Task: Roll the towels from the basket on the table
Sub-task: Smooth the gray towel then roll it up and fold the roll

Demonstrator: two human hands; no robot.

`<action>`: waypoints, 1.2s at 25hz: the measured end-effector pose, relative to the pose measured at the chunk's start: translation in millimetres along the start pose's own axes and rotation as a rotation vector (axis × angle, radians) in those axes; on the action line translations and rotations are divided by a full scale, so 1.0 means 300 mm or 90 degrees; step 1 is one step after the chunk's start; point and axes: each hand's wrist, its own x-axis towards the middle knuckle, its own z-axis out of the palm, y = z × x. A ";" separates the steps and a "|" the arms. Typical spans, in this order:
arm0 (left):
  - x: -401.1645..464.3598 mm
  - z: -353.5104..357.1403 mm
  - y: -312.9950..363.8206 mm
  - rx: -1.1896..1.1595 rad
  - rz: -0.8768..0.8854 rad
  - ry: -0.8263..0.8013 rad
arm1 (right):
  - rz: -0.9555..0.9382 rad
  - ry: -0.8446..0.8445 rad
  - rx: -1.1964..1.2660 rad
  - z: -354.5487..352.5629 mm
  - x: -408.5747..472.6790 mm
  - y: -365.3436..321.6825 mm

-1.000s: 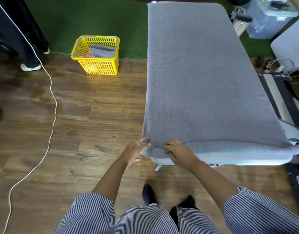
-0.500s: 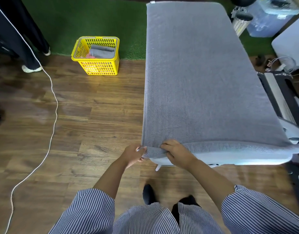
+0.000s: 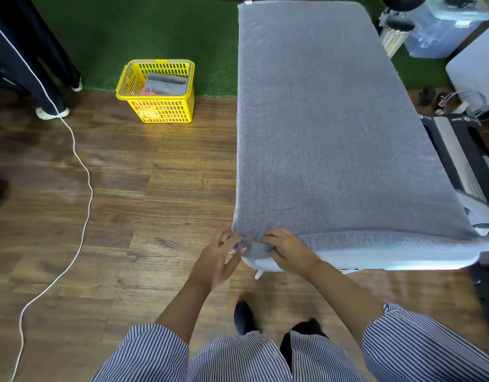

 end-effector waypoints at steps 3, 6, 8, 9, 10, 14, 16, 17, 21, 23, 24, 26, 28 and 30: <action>-0.014 0.012 -0.034 0.097 0.085 -0.043 | 0.002 0.002 0.004 -0.002 0.001 0.000; -0.017 0.012 -0.063 0.229 0.094 -0.051 | -0.002 0.004 0.008 -0.001 -0.002 0.002; -0.009 0.006 -0.054 0.282 0.083 -0.064 | -0.003 0.006 0.010 0.000 -0.002 0.006; -0.004 0.003 -0.044 0.286 0.071 -0.070 | -0.001 0.007 0.012 -0.001 -0.001 0.006; -0.003 0.003 -0.037 0.285 0.063 -0.074 | 0.001 0.006 0.013 -0.001 -0.001 0.004; 0.006 0.009 -0.024 0.288 0.081 -0.090 | 0.002 0.002 0.019 -0.007 -0.001 0.002; 0.014 0.009 -0.020 0.270 0.079 -0.058 | -0.001 -0.001 0.022 -0.009 0.000 0.004; 0.021 0.005 -0.020 0.256 0.074 -0.042 | -0.004 -0.004 0.023 -0.010 0.001 0.004; 0.051 0.002 -0.023 0.281 0.070 -0.033 | -0.022 -0.009 0.031 -0.018 -0.011 0.011; 0.065 0.016 -0.005 0.295 0.054 -0.030 | -0.030 -0.014 0.022 -0.016 -0.010 0.018; 0.066 0.025 0.010 0.307 0.053 -0.029 | -0.029 -0.017 0.019 -0.014 -0.008 0.021; 0.062 0.045 0.037 0.342 0.086 -0.025 | -0.024 -0.017 0.027 -0.021 -0.005 0.018; 0.056 0.058 0.045 0.356 0.132 -0.005 | -0.018 -0.017 0.042 -0.032 0.000 0.016; 0.056 0.063 0.052 0.338 0.147 0.002 | 0.002 -0.023 0.046 -0.041 0.003 0.024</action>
